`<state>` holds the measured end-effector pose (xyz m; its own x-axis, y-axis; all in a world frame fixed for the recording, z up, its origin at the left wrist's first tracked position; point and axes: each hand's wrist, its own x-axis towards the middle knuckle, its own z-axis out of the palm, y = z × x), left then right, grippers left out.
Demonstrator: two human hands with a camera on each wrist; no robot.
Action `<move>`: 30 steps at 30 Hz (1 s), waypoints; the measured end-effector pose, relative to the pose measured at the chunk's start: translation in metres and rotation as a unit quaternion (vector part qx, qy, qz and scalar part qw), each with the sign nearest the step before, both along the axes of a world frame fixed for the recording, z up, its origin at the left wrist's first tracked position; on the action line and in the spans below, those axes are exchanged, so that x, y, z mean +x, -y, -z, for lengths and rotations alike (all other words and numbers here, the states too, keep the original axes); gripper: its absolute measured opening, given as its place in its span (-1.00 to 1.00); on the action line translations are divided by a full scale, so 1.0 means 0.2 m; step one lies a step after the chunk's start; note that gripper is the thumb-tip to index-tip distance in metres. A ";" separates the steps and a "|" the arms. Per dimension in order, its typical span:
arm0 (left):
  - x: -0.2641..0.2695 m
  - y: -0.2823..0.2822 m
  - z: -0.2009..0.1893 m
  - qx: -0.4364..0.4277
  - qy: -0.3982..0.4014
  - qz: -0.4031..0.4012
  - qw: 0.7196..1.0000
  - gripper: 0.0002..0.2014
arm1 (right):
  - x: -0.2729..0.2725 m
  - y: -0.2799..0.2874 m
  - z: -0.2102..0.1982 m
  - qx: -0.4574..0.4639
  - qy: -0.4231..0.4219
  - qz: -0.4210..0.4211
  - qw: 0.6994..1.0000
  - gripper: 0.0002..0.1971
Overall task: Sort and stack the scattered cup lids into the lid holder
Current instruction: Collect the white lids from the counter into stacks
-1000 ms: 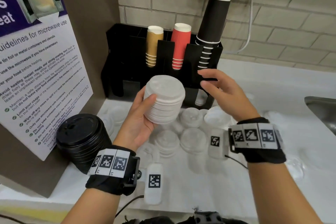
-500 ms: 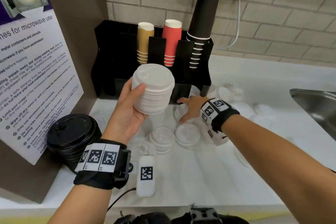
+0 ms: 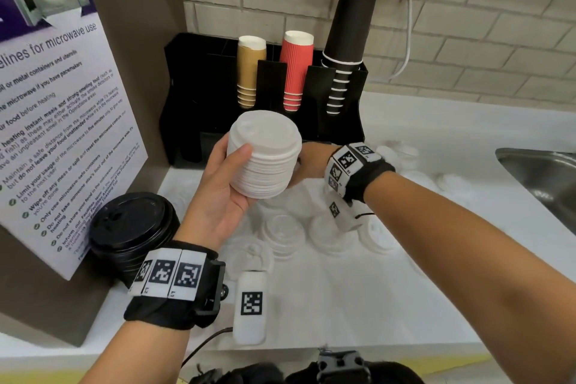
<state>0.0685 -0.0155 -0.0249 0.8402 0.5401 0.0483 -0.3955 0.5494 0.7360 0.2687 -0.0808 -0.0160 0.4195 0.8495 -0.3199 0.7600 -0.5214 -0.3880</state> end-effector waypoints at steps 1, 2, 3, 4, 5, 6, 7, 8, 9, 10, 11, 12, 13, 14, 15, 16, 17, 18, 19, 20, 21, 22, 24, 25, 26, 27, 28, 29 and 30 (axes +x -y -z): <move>-0.01 -0.01 0.00 -0.001 0.003 -0.003 1.000 -0.43 | -0.01 0.00 -0.03 0.016 0.000 -0.006 1.000 -0.18; -0.01 -0.01 0.00 -0.001 0.006 -0.007 1.000 -0.44 | -0.01 0.01 -0.06 0.031 -0.006 -0.008 0.999 -0.16; -0.02 -0.02 0.00 -0.001 0.009 -0.011 1.000 -0.45 | -0.01 0.02 -0.09 0.041 -0.015 -0.006 0.999 -0.15; -0.03 -0.02 -0.01 0.000 0.012 -0.017 1.000 -0.46 | -0.01 0.04 -0.13 0.044 -0.020 -0.001 0.999 -0.15; -0.04 -0.03 -0.01 0.003 0.014 -0.022 1.000 -0.47 | -0.01 0.07 -0.15 0.036 -0.011 0.000 0.999 -0.18; -0.04 -0.03 -0.02 0.008 0.016 -0.028 0.999 -0.47 | -0.02 0.09 -0.17 0.016 0.014 -0.008 1.000 -0.24; -0.05 -0.04 -0.02 0.012 0.018 -0.034 0.999 -0.46 | -0.02 0.13 -0.18 -0.020 0.044 -0.027 0.998 -0.31; -0.05 -0.04 -0.03 0.016 0.019 -0.040 0.999 -0.45 | -0.03 0.16 -0.18 -0.067 0.067 -0.051 0.994 -0.35; -0.05 -0.04 -0.04 0.018 0.021 -0.047 0.999 -0.45 | -0.04 0.21 -0.16 -0.119 0.080 -0.074 0.987 -0.35; -0.05 -0.04 -0.05 0.020 0.023 -0.055 0.998 -0.45 | -0.05 0.25 -0.14 -0.170 0.084 -0.089 0.978 -0.29; -0.05 -0.04 -0.05 0.021 0.025 -0.062 0.998 -0.45 | -0.06 0.29 -0.10 -0.213 0.085 -0.098 0.969 -0.20; -0.05 -0.04 -0.06 0.022 0.026 -0.067 0.997 -0.46 | -0.07 0.32 -0.06 -0.240 0.092 -0.106 0.961 -0.11; -0.05 -0.04 -0.06 0.022 0.026 -0.071 0.997 -0.47 | -0.09 0.35 -0.02 -0.253 0.102 -0.116 0.955 -0.04; -0.05 -0.04 -0.06 0.022 0.025 -0.074 0.997 -0.48 | -0.10 0.37 0.02 -0.259 0.113 -0.127 0.951 -0.01; -0.04 -0.04 -0.06 0.021 0.024 -0.075 0.997 -0.49 | -0.10 0.39 0.06 -0.258 0.121 -0.138 0.949 -0.02; -0.04 -0.03 -0.06 0.020 0.023 -0.075 0.997 -0.50 | -0.10 0.39 0.08 -0.253 0.126 -0.147 0.948 -0.07; -0.04 -0.02 -0.06 0.020 0.023 -0.075 0.997 -0.50 | -0.10 0.39 0.09 -0.244 0.129 -0.152 0.949 -0.13; -0.03 -0.02 -0.05 0.021 0.023 -0.076 0.997 -0.50 | -0.09 0.39 0.08 -0.226 0.127 -0.150 0.954 -0.17; -0.03 -0.01 -0.05 0.021 0.023 -0.077 0.997 -0.52 | -0.07 0.38 0.06 -0.198 0.121 -0.141 0.962 -0.19; -0.02 -0.01 -0.05 0.021 0.024 -0.078 0.996 -0.55 | -0.05 0.36 0.03 -0.164 0.113 -0.130 0.971 -0.18; -0.02 0.00 -0.05 0.020 0.024 -0.079 0.996 -0.58 | -0.03 0.35 0.00 -0.126 0.107 -0.120 0.979 -0.15; -0.01 0.00 -0.05 0.019 0.025 -0.079 0.996 -0.60 | 0.00 0.33 -0.04 -0.088 0.105 -0.111 0.984 -0.12; 0.00 0.00 -0.05 0.019 0.025 -0.078 0.996 -0.58 | 0.05 0.32 -0.11 -0.024 0.111 -0.094 0.989 -0.15; 0.00 0.00 -0.05 0.019 0.025 -0.078 0.996 -0.56 | 0.07 0.32 -0.15 0.000 0.118 -0.089 0.989 -0.22; 0.01 0.00 -0.05 0.020 0.026 -0.078 0.996 -0.55 | 0.09 0.33 -0.17 0.016 0.124 -0.087 0.988 -0.30; 0.01 0.00 -0.05 0.020 0.028 -0.077 0.996 -0.56 | 0.10 0.35 -0.19 0.018 0.130 -0.088 0.987 -0.36; 0.02 0.00 -0.05 0.021 0.029 -0.076 0.996 -0.57 | 0.10 0.36 -0.20 0.008 0.129 -0.095 0.987 -0.39; 0.03 0.00 -0.04 0.021 0.029 -0.074 0.997 -0.57 | 0.08 0.38 -0.20 -0.014 0.121 -0.110 0.986 -0.41; 0.03 0.00 -0.04 0.018 0.028 -0.071 0.997 -0.57 | 0.06 0.40 -0.18 -0.046 0.111 -0.127 0.985 -0.40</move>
